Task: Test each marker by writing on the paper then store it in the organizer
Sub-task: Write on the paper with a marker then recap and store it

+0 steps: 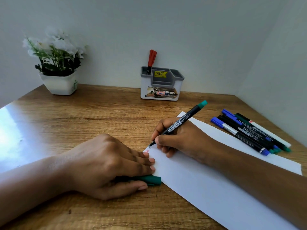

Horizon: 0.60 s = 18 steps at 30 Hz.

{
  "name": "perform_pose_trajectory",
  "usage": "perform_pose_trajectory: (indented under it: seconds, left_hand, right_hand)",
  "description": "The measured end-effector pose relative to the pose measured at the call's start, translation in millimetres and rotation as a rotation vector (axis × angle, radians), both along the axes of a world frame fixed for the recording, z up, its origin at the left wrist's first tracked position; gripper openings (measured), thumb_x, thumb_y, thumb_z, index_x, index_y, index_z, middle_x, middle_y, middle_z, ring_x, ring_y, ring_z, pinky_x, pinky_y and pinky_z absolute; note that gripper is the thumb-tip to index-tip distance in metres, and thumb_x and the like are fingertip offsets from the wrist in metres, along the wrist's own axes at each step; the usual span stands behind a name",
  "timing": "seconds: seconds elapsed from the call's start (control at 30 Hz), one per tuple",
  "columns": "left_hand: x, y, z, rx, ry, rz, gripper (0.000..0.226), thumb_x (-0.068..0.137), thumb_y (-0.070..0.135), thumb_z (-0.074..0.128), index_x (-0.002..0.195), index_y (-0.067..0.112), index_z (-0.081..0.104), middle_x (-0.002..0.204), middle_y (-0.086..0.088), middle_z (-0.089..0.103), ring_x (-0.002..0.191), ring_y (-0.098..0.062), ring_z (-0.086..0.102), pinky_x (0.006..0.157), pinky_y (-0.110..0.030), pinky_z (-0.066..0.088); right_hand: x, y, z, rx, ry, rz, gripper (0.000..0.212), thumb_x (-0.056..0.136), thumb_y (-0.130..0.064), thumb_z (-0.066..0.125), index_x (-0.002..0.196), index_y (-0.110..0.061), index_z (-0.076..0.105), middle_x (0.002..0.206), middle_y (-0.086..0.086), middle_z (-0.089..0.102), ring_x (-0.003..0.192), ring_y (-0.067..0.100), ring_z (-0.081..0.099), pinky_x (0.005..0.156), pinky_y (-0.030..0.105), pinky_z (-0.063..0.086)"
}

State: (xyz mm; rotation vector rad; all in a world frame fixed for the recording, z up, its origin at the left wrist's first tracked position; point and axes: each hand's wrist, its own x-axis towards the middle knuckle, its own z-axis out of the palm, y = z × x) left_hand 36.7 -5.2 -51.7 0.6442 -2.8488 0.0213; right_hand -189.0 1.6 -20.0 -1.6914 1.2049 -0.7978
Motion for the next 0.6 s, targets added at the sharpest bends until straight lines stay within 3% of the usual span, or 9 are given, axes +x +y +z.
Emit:
perform_pose_trajectory:
  seconds: [0.27,0.43,0.6]
  left_hand:
    - [-0.8,0.0,-0.2,0.036,0.018,-0.023,0.029,0.086,0.045,0.063,0.114,0.036,0.061,0.109,0.017,0.068,0.096,0.001,0.065,0.075,-0.031,0.058]
    - [0.9,0.5,-3.4,0.05,0.019,0.013,0.032,0.087,0.049,0.059,0.116,0.036,0.059,0.11,0.016,0.068,0.098,-0.001,0.065,0.076,-0.031,0.057]
    - [0.5,-2.2,-5.3,0.031,0.02,-0.003,0.032,0.088,0.048,0.059,0.119,0.037,0.058,0.112,0.017,0.067,0.1,0.001,0.064,0.078,-0.031,0.057]
  right_hand:
    - [-0.1,1.0,0.7,0.003,0.004,0.032,0.009,0.083,-0.002,0.063,0.08,-0.01,0.065,0.063,0.004,0.064,0.055,0.009,0.059,0.049,0.02,0.048]
    - [-0.4,-0.5,2.8,0.064,-0.149,-0.051,0.011,0.087,-0.007,0.06,0.076,-0.009,0.06,0.058,0.005,0.06,0.047,0.011,0.055,0.043,0.021,0.048]
    - [-0.6,-2.0,0.2,0.062,-0.083,-0.032,0.006,0.084,-0.002,0.062,0.08,-0.006,0.064,0.063,0.005,0.063,0.053,0.009,0.058,0.049,0.02,0.051]
